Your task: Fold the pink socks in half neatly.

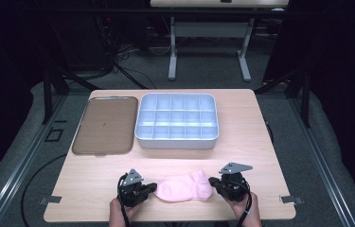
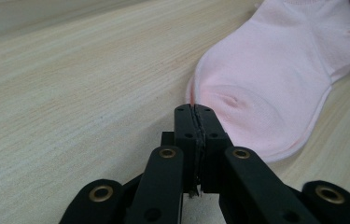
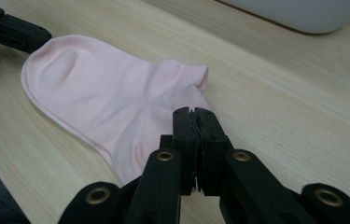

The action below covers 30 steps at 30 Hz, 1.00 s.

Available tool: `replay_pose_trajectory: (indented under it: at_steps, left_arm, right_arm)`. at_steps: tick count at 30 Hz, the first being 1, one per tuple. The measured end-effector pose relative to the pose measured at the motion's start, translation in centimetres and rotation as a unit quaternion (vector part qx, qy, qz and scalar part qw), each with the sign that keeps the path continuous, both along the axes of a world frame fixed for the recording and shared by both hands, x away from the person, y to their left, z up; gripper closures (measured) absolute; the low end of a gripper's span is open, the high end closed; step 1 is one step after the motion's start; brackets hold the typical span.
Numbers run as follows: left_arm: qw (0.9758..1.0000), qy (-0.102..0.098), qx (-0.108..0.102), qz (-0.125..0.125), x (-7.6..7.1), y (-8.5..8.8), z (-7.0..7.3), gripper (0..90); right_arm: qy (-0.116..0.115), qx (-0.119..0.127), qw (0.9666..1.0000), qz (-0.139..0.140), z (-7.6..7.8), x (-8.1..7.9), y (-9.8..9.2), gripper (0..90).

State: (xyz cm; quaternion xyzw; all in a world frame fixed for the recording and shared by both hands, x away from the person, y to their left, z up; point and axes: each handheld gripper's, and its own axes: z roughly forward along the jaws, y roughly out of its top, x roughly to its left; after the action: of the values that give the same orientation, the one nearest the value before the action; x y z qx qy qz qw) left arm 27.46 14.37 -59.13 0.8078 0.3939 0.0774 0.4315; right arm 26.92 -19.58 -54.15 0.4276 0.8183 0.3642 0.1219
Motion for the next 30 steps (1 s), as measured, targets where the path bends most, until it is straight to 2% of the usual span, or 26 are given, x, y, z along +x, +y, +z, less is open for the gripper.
replay_pose_trajectory:
  at_steps: [1, 11, 30]
  left_arm:
    - [1.0000, 0.000, 0.001, 0.000, 0.0, 0.0, 0.0, 88.3]
    - [1.0000, -0.001, 0.000, 0.000, 0.0, 0.0, 0.0, 88.3]
    - [1.0000, 0.000, -0.001, 0.001, 0.0, 0.0, 0.0, 88.3]
  right_arm:
    - [-0.001, 0.005, 1.0000, -0.002, 0.1, -0.1, 0.1, 87.9]
    - [-0.020, -0.003, 0.9997, 0.016, 1.3, -0.4, 1.3, 88.0]
    - [-0.039, -0.010, 0.9973, 0.061, 3.0, -0.6, 4.4, 88.1]
